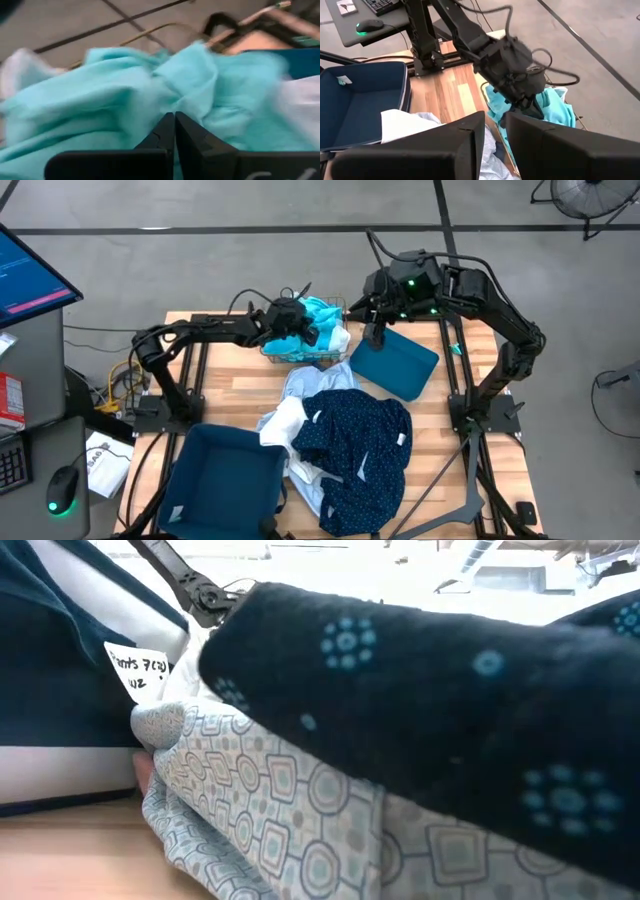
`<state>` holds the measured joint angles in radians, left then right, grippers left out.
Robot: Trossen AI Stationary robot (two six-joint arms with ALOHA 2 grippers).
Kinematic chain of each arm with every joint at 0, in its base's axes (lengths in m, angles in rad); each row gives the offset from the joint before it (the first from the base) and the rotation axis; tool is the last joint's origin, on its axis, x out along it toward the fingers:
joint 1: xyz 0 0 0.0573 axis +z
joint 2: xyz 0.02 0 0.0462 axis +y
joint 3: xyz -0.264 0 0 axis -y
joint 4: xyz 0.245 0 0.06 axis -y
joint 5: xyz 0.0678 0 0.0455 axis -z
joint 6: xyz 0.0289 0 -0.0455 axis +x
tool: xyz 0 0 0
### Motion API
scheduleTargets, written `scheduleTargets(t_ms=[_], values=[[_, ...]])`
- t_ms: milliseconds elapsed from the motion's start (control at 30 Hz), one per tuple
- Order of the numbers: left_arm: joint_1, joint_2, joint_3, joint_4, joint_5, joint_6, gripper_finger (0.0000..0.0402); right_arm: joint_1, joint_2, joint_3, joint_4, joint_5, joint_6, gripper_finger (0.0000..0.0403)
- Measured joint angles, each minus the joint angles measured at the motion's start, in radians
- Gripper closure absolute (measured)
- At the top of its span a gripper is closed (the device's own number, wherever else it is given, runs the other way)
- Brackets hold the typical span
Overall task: Pick & Place Cloths
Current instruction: Put the light blue shorts into the gold basket
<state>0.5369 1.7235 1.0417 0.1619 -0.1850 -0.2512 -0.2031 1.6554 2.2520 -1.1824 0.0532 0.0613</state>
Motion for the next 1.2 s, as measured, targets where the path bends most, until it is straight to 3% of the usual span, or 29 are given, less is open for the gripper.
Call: scheduleTargets(t_ms=[167,367,567,800,900,1000,1200], values=[[-0.022,-0.109,0.021,0.018,0.123,0.119,0.0401,0.0,0.0,0.0,0.0,0.0,-0.006,0.0326],[-0.015,-0.217,0.047,-0.103,0.14,0.192,0.0401,0.0,0.0,0.0,0.004,0.0,-0.008,0.0326],[0.058,-0.13,0.074,-0.247,0.238,-0.022,0.0401,-0.002,0.0,0.0,0.009,0.0,-0.008,0.0326],[0.041,0.003,0.078,-0.263,0.208,-0.055,0.0401,0.002,0.0,0.0,0.008,0.0,-0.008,0.0326],[0.028,0.009,0.108,-0.24,0.141,-0.07,0.0401,0.008,0.0,0.0,0.008,0.0,-0.008,0.0326],[0.03,0.013,0.108,-0.254,0.136,-0.083,0.0401,0.014,0.0,0.0,0.008,0.0,0.001,0.0326],[0.024,-0.058,0.107,-0.25,0.219,-0.038,0.0401,0.02,0.0,0.0,0.008,0.0,0.001,0.0326]])
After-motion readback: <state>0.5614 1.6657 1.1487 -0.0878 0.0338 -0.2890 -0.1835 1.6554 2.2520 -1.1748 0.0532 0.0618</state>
